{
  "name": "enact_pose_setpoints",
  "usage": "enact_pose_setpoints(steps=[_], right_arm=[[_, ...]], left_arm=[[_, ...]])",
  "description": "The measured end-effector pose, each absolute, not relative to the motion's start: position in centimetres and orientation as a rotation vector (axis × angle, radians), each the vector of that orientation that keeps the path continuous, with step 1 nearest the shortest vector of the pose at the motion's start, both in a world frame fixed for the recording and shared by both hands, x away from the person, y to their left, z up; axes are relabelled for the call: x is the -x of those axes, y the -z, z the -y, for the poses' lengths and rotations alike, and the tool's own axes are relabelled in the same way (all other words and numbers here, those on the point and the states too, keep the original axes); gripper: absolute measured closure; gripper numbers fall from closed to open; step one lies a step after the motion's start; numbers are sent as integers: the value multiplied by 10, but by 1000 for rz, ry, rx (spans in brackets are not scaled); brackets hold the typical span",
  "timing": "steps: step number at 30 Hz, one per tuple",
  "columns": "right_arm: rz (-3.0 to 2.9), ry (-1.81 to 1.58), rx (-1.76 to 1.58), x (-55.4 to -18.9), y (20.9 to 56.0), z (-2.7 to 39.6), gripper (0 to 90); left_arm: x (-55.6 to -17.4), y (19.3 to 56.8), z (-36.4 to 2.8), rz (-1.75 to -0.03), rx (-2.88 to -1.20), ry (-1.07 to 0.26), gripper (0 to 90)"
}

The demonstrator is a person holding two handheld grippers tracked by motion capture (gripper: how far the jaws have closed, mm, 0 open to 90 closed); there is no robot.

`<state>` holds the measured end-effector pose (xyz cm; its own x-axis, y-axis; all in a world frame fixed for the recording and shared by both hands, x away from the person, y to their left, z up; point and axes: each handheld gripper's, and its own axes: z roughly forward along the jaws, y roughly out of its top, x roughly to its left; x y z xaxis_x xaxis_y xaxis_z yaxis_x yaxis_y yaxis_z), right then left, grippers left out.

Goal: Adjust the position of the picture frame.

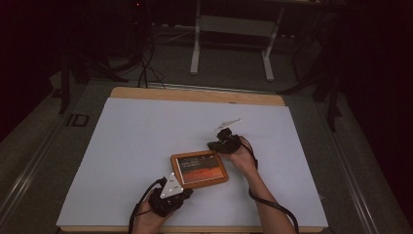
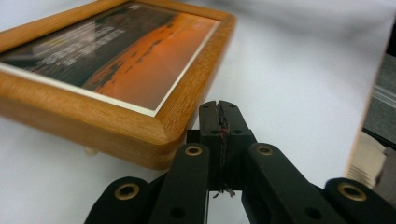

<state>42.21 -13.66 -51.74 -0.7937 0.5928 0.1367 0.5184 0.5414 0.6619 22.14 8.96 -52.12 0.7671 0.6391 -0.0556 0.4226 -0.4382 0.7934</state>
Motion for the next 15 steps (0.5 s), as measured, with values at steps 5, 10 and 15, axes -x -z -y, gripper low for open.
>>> enact_pose_setpoints(steps=[5,10,15], right_arm=[[-2689,-1073,-936,-418,516,142,900],[-2713,-1048,-895,-412,515,148,900],[-2732,-1014,-834,-402,513,151,900]], left_arm=[[-228,520,-100,-836,-2089,-336,896],[-237,519,-115,-913,-2065,-361,896],[-253,519,-130,-1005,-2029,-377,895]])
